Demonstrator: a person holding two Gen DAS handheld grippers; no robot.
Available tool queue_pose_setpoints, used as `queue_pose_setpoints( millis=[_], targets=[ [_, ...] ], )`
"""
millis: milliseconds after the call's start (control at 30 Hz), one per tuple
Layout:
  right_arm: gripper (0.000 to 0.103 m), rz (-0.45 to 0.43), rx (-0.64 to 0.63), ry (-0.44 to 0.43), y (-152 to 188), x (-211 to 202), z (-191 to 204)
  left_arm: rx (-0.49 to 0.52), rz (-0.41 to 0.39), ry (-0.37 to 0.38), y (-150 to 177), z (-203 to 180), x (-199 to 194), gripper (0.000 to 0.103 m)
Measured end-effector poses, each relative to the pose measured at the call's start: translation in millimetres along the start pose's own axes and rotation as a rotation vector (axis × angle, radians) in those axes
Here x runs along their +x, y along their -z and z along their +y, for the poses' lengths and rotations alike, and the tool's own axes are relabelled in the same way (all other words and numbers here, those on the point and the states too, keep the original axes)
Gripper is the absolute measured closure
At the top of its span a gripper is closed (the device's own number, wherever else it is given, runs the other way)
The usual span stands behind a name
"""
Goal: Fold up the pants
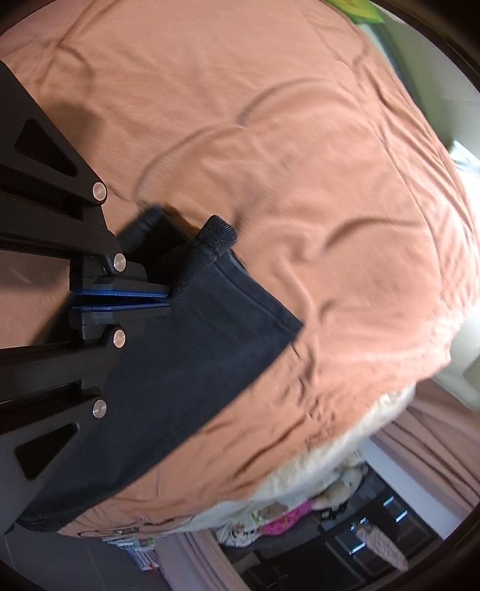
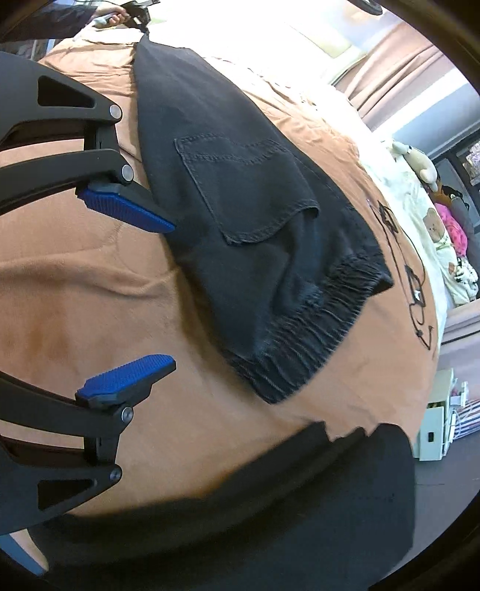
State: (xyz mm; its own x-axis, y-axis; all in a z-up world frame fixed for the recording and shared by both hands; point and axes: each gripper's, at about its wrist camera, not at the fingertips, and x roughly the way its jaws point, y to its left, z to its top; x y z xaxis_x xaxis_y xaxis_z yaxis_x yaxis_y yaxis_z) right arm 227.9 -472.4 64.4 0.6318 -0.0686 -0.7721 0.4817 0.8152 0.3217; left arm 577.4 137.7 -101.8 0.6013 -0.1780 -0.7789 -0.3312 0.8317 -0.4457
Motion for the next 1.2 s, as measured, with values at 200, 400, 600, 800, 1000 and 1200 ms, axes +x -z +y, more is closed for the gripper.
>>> queue_pose_setpoints(
  millis=[200,400,600,800,1000,1200],
  targets=[
    [0.036,0.008,0.047,-0.053,6.0,12.2,0.9,-0.026,0.028,-0.013,1.1,8.0,11.9,0.100],
    [0.035,0.016,0.108,-0.099,8.9,26.2,-6.9,-0.084,0.090,-0.021,19.7,33.0,24.2,0.097],
    [0.022,-0.020,0.167,-0.166,9.8,30.0,-20.8,-0.128,0.084,0.009,36.1,47.8,11.1,0.067],
    [0.022,-0.040,0.214,-0.185,17.2,36.6,-31.4,-0.168,0.089,0.002,53.0,66.2,-2.6,0.067],
    [0.022,-0.053,0.225,-0.188,28.0,36.5,-29.3,-0.156,0.110,-0.068,46.7,69.1,8.4,0.072],
    [0.022,-0.065,0.237,-0.192,31.2,33.5,-28.9,-0.162,0.080,-0.039,29.4,56.6,22.0,0.072]
  ],
)
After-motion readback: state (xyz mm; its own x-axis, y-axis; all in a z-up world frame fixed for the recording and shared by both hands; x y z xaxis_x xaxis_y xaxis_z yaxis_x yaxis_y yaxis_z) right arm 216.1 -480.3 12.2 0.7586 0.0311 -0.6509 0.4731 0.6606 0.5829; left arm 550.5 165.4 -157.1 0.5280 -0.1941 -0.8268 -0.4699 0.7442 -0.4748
